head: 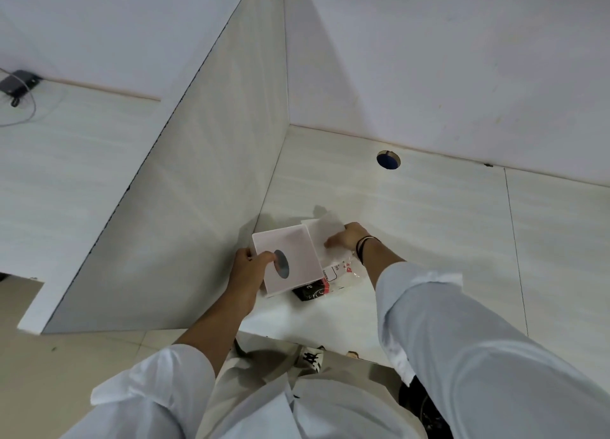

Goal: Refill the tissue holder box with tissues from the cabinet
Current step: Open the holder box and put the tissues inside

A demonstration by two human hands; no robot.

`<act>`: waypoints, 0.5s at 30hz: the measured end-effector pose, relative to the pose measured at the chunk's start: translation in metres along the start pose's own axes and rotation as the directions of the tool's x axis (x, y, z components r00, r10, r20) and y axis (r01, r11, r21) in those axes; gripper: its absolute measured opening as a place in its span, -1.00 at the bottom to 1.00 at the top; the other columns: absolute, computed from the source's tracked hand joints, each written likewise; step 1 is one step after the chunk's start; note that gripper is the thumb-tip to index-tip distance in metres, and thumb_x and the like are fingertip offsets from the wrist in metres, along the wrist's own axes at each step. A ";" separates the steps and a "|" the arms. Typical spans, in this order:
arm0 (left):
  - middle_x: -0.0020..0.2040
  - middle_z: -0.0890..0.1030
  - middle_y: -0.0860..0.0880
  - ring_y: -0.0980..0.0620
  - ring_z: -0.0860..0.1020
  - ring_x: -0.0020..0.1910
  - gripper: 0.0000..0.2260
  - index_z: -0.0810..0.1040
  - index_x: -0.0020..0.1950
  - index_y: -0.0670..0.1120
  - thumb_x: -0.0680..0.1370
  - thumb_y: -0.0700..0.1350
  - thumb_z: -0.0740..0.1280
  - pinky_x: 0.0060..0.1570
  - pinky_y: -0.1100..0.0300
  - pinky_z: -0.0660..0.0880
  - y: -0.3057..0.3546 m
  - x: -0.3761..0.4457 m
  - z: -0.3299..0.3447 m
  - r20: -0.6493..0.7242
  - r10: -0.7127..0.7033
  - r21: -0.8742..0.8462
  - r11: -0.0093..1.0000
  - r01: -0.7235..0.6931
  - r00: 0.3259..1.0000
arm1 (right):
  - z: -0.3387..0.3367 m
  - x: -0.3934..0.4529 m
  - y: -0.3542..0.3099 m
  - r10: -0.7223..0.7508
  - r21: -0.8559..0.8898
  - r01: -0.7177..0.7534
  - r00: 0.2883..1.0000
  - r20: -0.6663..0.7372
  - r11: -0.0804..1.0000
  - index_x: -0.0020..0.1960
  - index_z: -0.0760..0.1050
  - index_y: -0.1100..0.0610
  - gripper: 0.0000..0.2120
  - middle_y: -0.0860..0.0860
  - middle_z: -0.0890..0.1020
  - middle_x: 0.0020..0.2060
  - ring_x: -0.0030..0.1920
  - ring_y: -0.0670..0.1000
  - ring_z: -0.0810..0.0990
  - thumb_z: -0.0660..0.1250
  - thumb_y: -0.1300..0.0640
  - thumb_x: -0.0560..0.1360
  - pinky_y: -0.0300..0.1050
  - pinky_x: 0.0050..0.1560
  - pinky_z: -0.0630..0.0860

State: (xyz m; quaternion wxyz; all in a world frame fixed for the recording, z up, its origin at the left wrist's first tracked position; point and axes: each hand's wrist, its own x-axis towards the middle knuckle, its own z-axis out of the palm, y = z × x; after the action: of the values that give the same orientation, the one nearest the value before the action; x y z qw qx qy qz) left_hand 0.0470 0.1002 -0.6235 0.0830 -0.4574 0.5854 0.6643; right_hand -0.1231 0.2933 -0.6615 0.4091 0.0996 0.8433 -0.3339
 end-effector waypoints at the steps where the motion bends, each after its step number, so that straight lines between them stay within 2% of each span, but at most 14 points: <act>1: 0.21 0.67 -0.27 -0.24 0.69 0.09 -0.31 0.55 0.28 -0.17 0.18 0.04 0.46 -0.11 -0.05 0.59 -0.001 0.002 -0.001 -0.002 -0.001 -0.012 1.000 0.001 1.000 | -0.002 -0.001 0.002 -0.017 0.047 0.016 1.000 0.011 0.999 0.29 0.61 0.21 -0.48 0.18 0.71 0.14 0.14 0.21 0.68 0.55 0.07 0.38 0.00 0.00 0.58; 3: 0.20 0.67 -0.27 -0.24 0.68 0.09 -0.34 0.53 0.28 -0.17 0.22 0.04 0.49 -0.04 -0.11 0.61 0.001 -0.001 -0.001 -0.008 -0.009 -0.031 0.999 0.009 1.000 | -0.007 -0.007 0.004 -0.098 0.106 0.098 0.995 -0.013 0.989 0.23 0.66 0.19 -0.62 0.19 0.72 0.13 0.15 0.22 0.67 0.51 0.17 0.42 0.04 0.07 0.59; 5: 0.19 0.66 -0.24 -0.27 0.68 0.11 -0.45 0.49 0.27 -0.15 0.37 0.06 0.50 -0.01 -0.15 0.64 0.003 -0.001 0.000 -0.021 -0.030 -0.044 0.999 0.029 0.999 | -0.015 -0.021 0.001 -0.193 0.071 0.199 0.978 -0.085 0.977 0.17 0.67 0.19 -0.73 0.18 0.72 0.10 0.13 0.23 0.66 0.44 0.19 0.48 0.06 0.13 0.57; 7: 0.13 0.67 -0.19 -0.23 0.67 0.04 -0.51 0.47 0.28 -0.13 0.48 0.09 0.50 -0.22 0.01 0.61 0.004 0.002 0.001 -0.036 -0.043 -0.059 0.997 0.041 0.998 | -0.025 -0.034 0.001 -0.272 -0.028 0.271 0.948 -0.164 0.962 0.08 0.64 0.21 -0.80 0.18 0.72 0.00 0.01 0.22 0.65 0.40 0.17 0.49 0.01 -0.02 0.55; 8: 0.09 0.69 -0.16 -0.21 0.67 0.00 -0.48 0.46 0.30 -0.14 0.48 0.12 0.51 -0.24 0.03 0.58 0.005 0.003 0.002 -0.038 -0.043 -0.074 0.996 0.040 0.998 | -0.029 -0.041 0.001 -0.311 -0.082 0.301 0.931 -0.192 0.950 0.05 0.62 0.24 -0.82 0.19 0.71 -0.06 -0.06 0.21 0.63 0.38 0.17 0.50 -0.03 -0.14 0.51; 10: -0.04 0.71 -0.11 -0.18 0.70 -0.04 -0.37 0.46 0.34 -0.15 0.42 0.18 0.52 -0.09 -0.09 0.66 0.007 0.004 0.006 -0.018 -0.048 -0.096 0.994 0.046 0.999 | -0.036 -0.052 0.003 -0.384 -0.174 0.349 0.891 -0.243 0.921 0.03 0.59 0.25 -0.84 0.21 0.68 -0.14 -0.14 0.21 0.60 0.32 0.18 0.55 -0.09 -0.28 0.41; 11: -0.08 0.71 -0.10 -0.16 0.70 -0.08 -0.38 0.45 0.34 -0.15 0.45 0.17 0.52 -0.01 -0.13 0.65 0.008 0.004 0.008 -0.008 -0.038 -0.104 0.994 0.037 0.999 | -0.039 -0.056 0.003 -0.416 -0.205 0.371 0.870 -0.263 0.906 0.08 0.61 0.22 -0.83 0.19 0.68 -0.15 -0.15 0.22 0.61 0.29 0.18 0.58 -0.08 -0.30 0.41; 13: -0.07 0.67 -0.08 -0.11 0.69 -0.12 -0.51 0.41 0.32 -0.13 0.55 0.10 0.47 -0.01 -0.08 0.64 0.010 0.003 0.012 0.006 -0.022 -0.112 0.993 0.022 1.000 | -0.045 -0.062 0.003 -0.450 -0.216 0.402 0.851 -0.272 0.890 0.30 0.60 0.11 -0.72 0.13 0.69 -0.07 -0.15 0.20 0.62 0.25 0.16 0.65 -0.11 -0.18 0.46; 15: -0.07 0.67 -0.08 -0.13 0.70 -0.09 -0.51 0.40 0.34 -0.10 0.56 0.12 0.46 0.12 -0.14 0.65 0.009 0.005 0.016 0.014 -0.033 -0.111 0.993 0.035 0.999 | -0.048 -0.065 0.005 -0.477 -0.236 0.424 0.842 -0.252 0.874 0.47 0.52 0.06 -0.63 0.15 0.69 0.17 0.01 0.20 0.65 0.24 0.15 0.68 -0.09 0.00 0.51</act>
State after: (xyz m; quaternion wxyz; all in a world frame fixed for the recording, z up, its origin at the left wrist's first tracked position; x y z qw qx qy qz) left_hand 0.0305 0.1090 -0.6225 0.0722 -0.4672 0.5391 0.6971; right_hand -0.1095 0.3348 -0.5934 0.1917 -0.0874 0.9209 -0.3279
